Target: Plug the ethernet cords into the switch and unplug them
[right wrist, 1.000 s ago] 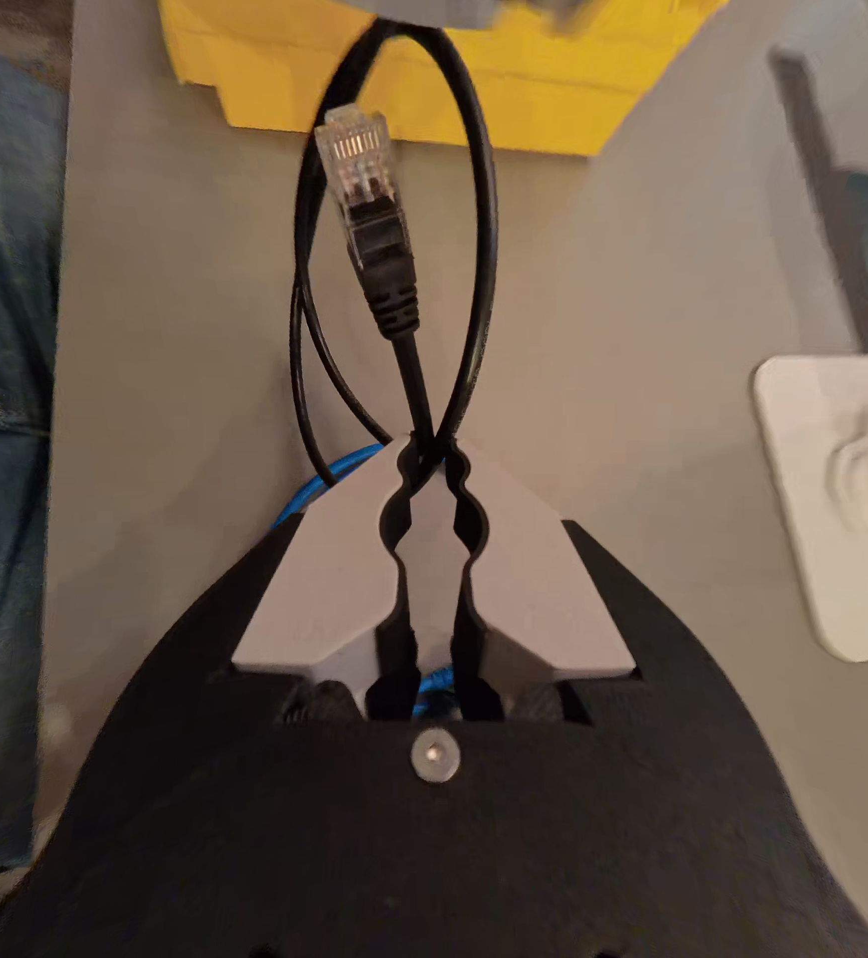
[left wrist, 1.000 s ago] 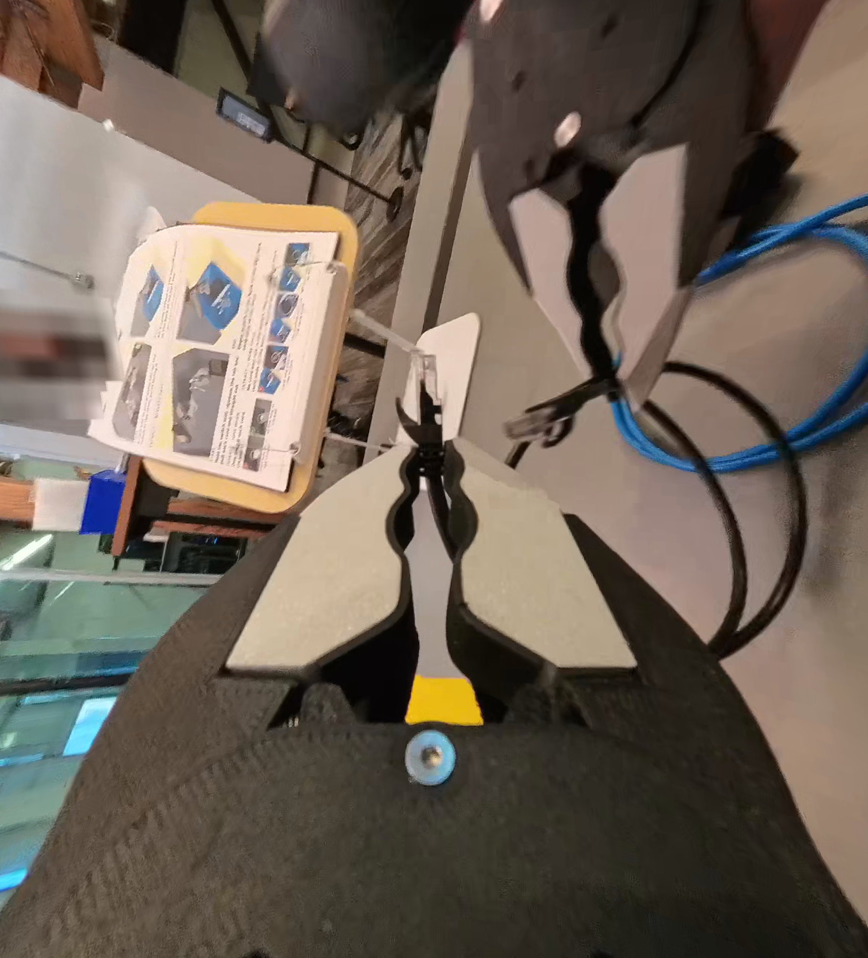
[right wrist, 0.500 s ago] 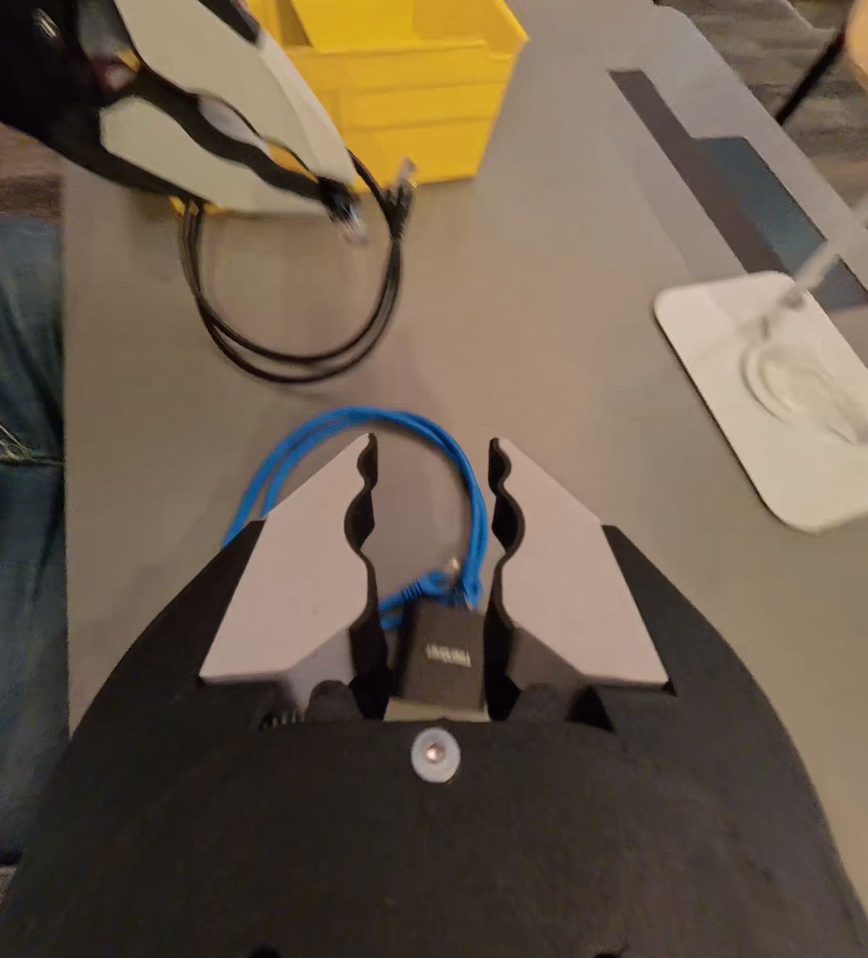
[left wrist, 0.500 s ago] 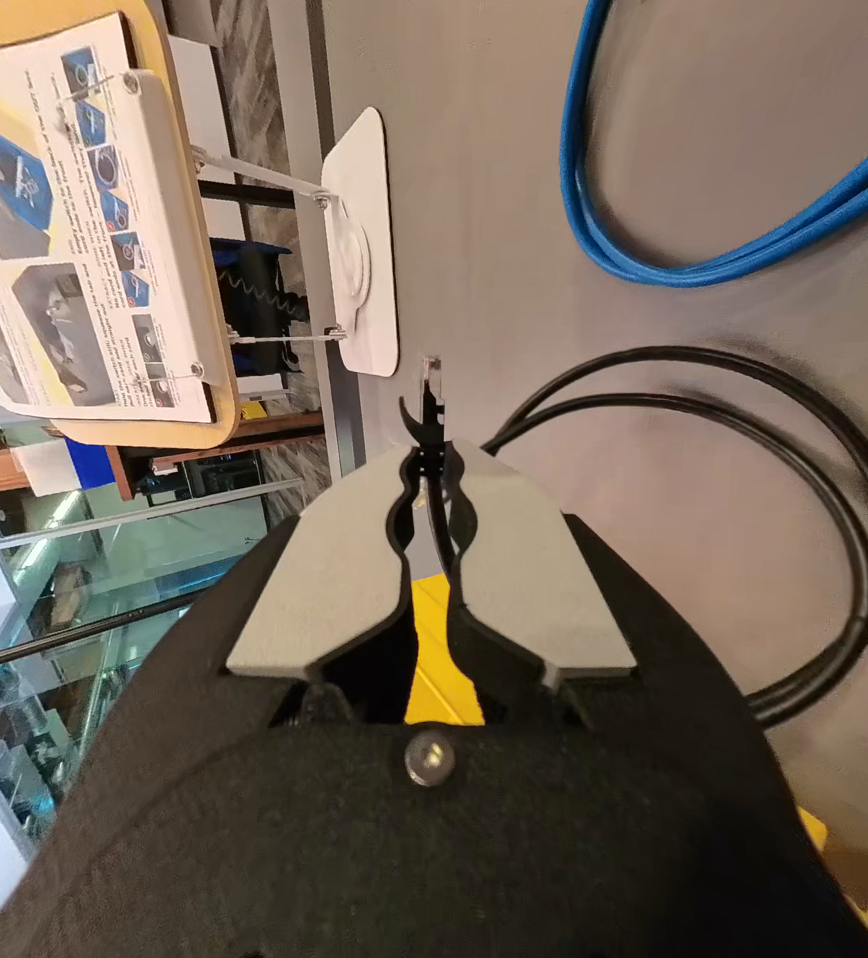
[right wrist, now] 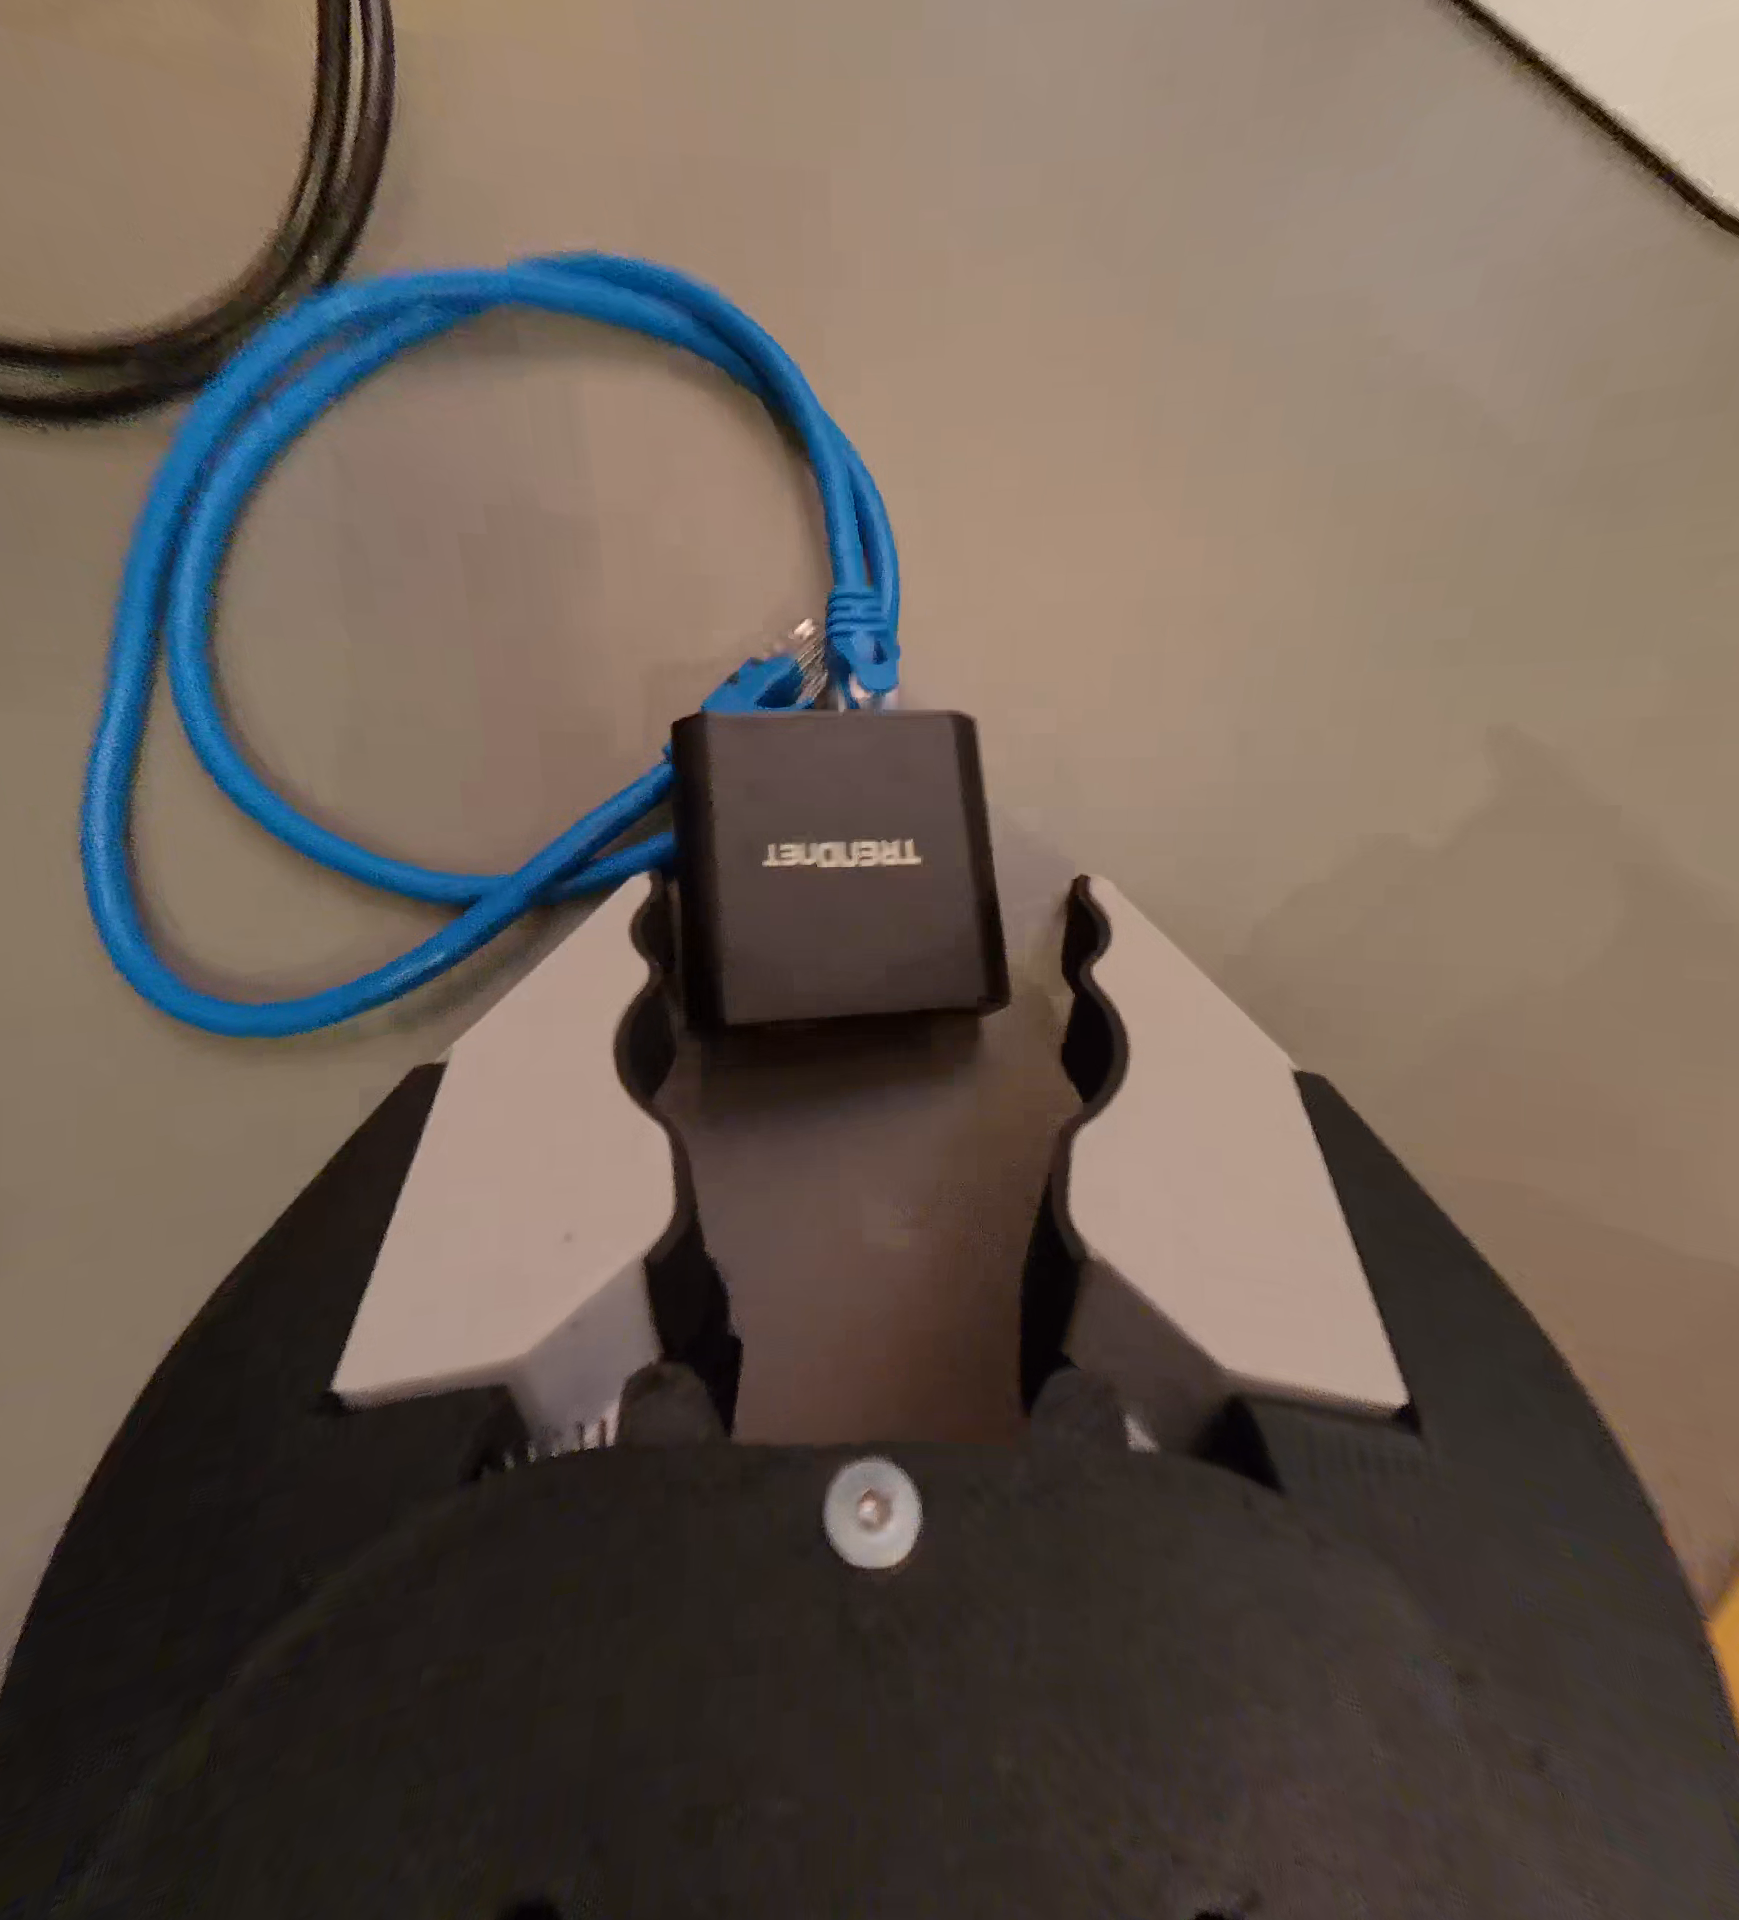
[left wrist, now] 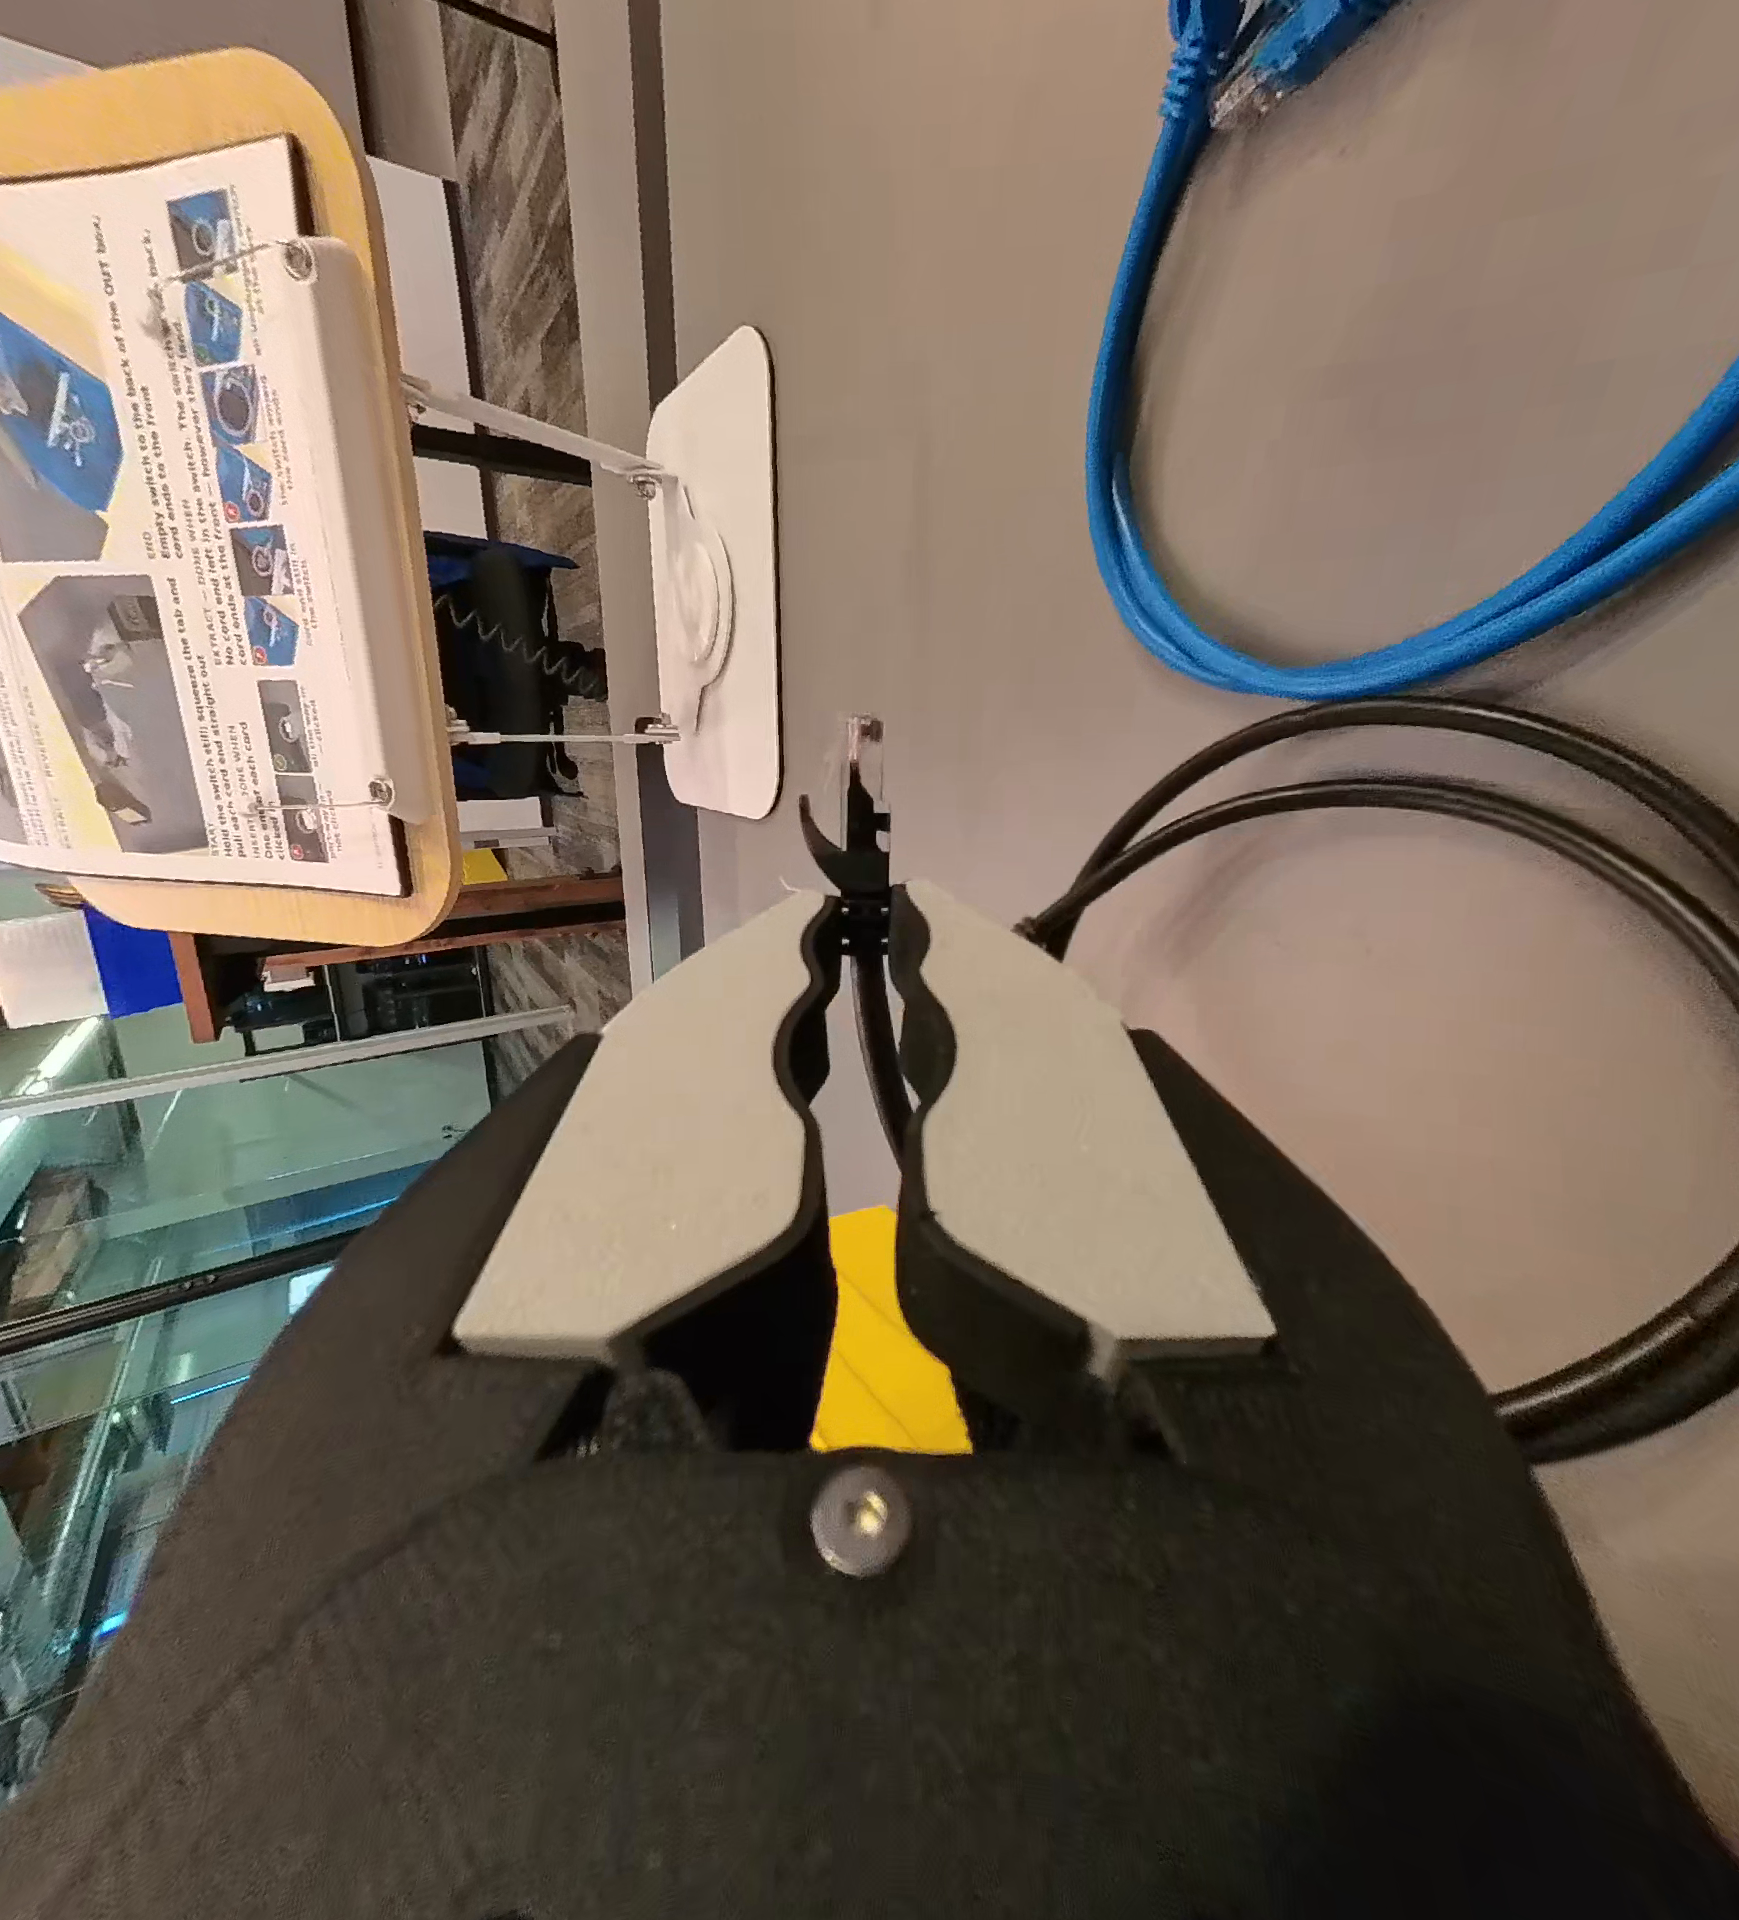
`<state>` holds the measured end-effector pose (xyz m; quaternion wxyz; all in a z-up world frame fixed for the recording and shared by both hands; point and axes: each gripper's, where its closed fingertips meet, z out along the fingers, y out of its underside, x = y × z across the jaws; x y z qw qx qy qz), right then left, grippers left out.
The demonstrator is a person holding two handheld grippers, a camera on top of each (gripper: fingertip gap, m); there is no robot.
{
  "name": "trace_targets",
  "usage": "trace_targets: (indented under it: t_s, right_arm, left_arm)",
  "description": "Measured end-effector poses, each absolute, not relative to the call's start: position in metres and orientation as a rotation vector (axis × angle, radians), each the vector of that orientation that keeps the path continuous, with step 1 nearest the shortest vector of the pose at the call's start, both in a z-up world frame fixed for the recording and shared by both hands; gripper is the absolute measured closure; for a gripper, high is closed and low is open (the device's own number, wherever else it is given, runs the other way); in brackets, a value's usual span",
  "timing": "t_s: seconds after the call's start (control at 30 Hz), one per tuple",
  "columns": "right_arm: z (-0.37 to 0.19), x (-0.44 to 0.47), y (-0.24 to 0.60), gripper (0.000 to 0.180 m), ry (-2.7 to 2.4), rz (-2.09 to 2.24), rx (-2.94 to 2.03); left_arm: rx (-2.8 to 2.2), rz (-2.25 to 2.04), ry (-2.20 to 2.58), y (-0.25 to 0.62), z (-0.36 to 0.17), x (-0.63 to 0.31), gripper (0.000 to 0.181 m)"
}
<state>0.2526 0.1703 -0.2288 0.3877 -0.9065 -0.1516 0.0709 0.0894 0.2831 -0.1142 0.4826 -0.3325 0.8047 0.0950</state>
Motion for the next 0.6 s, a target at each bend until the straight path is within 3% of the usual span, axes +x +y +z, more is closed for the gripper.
trace_targets:
  t_s: [0.07,0.37,0.5,0.6]
  right_arm:
    - [-0.227,0.256,0.172,0.118,-0.358,0.22,-2.289]
    - [-0.179,0.237,0.177,0.119,-0.415,0.373,-2.026]
    - [-0.111,0.236,0.18,0.18,-0.343,0.57,-1.711]
    - [-0.125,0.248,0.185,0.18,-0.409,0.403,-1.856]
  left_arm:
    - [-0.809,0.224,1.957,0.283,-0.114,0.089,0.172]
    - [-0.812,0.189,1.959,0.276,-0.113,0.094,0.172]
    - [-0.798,0.165,1.941,0.269,-0.101,0.101,0.172]
    - [-0.788,0.153,1.937,0.263,-0.094,0.104,0.173]
